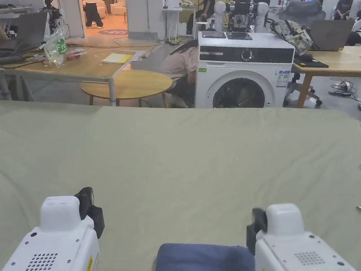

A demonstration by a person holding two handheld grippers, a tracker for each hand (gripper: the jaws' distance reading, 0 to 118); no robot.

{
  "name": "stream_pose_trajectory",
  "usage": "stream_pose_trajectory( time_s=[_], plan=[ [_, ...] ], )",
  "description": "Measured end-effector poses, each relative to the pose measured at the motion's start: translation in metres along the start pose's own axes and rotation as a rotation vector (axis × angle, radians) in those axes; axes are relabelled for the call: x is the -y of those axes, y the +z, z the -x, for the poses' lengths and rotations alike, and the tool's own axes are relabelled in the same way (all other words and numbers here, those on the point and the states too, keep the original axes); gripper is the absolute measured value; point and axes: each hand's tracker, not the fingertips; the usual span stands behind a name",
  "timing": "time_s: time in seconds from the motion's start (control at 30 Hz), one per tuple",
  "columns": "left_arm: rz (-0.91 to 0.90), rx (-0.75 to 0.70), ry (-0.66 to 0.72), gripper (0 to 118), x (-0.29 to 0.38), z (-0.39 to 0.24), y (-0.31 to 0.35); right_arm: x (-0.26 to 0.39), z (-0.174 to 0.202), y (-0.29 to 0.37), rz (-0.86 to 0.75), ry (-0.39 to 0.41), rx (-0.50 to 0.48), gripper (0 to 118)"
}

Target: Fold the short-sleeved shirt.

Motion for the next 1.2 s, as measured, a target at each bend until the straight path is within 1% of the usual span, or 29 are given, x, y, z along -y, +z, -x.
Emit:
stream_pose_trajectory(
  time_s=[0.07, 0.13, 0.2, 0.23, 0.27, 0.3, 0.33, 0.37, 0.4, 0.43, 0.5, 0.53, 0.57, 0.6, 0.67, 0.7, 0.73, 0.8, 0.87, 0.93, 1.0, 1.03, 1.1, 1.13, 1.2],
  plan=[
    [0.050, 0.038, 0.021, 0, 0.000, 0.001, -0.002, 0.022, 0.004, -0.010, 0.128, 0.004, -0.029, 0],
    [0.097, 0.076, 0.037, 0, 0.001, 0.003, -0.003, 0.042, 0.008, -0.027, 0.254, 0.029, -0.040, 0],
    [0.162, 0.111, 0.062, 0, 0.003, 0.004, -0.005, 0.061, 0.010, -0.046, 0.384, 0.027, -0.047, 0],
    [0.205, 0.148, 0.086, 0, 0.004, 0.006, -0.006, 0.067, 0.009, -0.052, 0.420, 0.016, -0.042, 0],
    [0.245, 0.200, 0.122, 0, 0.006, 0.010, -0.007, 0.071, 0.009, -0.057, 0.429, 0.005, -0.026, 0],
    [0.289, 0.242, 0.163, 0, 0.007, 0.012, -0.008, 0.068, 0.009, -0.055, 0.387, 0.007, -0.029, 0],
    [0.333, 0.298, 0.210, 0, 0.010, 0.017, -0.011, 0.063, 0.010, -0.054, 0.380, 0.009, -0.027, 0],
    [0.403, 0.371, 0.270, 0, 0.012, 0.023, -0.017, 0.060, 0.011, -0.057, 0.393, 0.018, -0.026, 0],
    [0.525, 0.443, 0.341, 0, 0.018, 0.029, -0.024, 0.058, 0.011, -0.056, 0.403, 0.022, -0.026, 0],
    [0.576, 0.503, 0.387, 0, 0.023, 0.031, -0.031, 0.058, 0.010, -0.056, 0.403, 0.020, -0.028, 0],
    [0.729, 0.580, 0.453, 0, 0.035, 0.037, -0.046, 0.058, 0.007, -0.056, 0.405, 0.015, -0.039, 0],
    [0.769, 0.605, 0.469, 10, 0.042, 0.040, -0.052, 0.059, 0.006, -0.055, 0.405, 0.009, -0.044, 0],
    [0.805, 0.637, 0.500, 27, 0.049, 0.040, -0.056, 0.059, 0.005, -0.055, 0.406, 0.003, -0.048, 0],
    [0.835, 0.672, 0.532, 41, 0.055, 0.044, -0.062, 0.059, 0.004, -0.055, 0.406, 0.000, -0.052, 0],
    [0.852, 0.726, 0.640, 77, 0.067, 0.050, -0.071, 0.058, 0.004, -0.054, 0.408, -0.008, -0.056, 0],
    [0.862, 0.731, 0.699, 81, 0.072, 0.053, -0.074, 0.058, 0.004, -0.054, 0.408, -0.011, -0.057, 0],
    [0.881, 0.732, 0.742, 81, 0.077, 0.055, -0.078, 0.057, 0.004, -0.054, 0.409, -0.012, -0.058, 0],
    [0.951, 0.751, 0.755, 81, 0.086, 0.052, -0.087, 0.058, 0.003, -0.054, 0.410, -0.014, -0.059, 0],
    [1.004, 0.812, 0.734, 81, 0.096, 0.044, -0.092, 0.058, 0.003, -0.054, 0.409, -0.014, -0.059, 0],
    [1.073, 0.816, 0.720, 81, 0.107, 0.032, -0.099, 0.058, 0.002, -0.054, 0.407, -0.014, -0.060, 0],
    [1.106, 0.847, 0.705, 81, 0.116, 0.019, -0.103, 0.059, 0.002, -0.054, 0.406, -0.015, -0.060, 0],
    [1.102, 0.843, 0.711, 81, 0.120, 0.015, -0.104, 0.059, 0.002, -0.054, 0.405, -0.016, -0.059, 0],
    [1.055, 0.899, 0.782, 81, 0.125, 0.007, -0.107, 0.059, 0.003, -0.053, 0.402, -0.016, -0.058, 0],
    [1.041, 0.910, 0.795, 81, 0.126, 0.005, -0.109, 0.059, 0.003, -0.053, 0.401, -0.016, -0.057, 0],
    [1.040, 0.895, 0.805, 81, 0.131, -0.005, -0.114, 0.060, 0.003, -0.053, 0.399, -0.020, -0.056, 0]
  ],
)
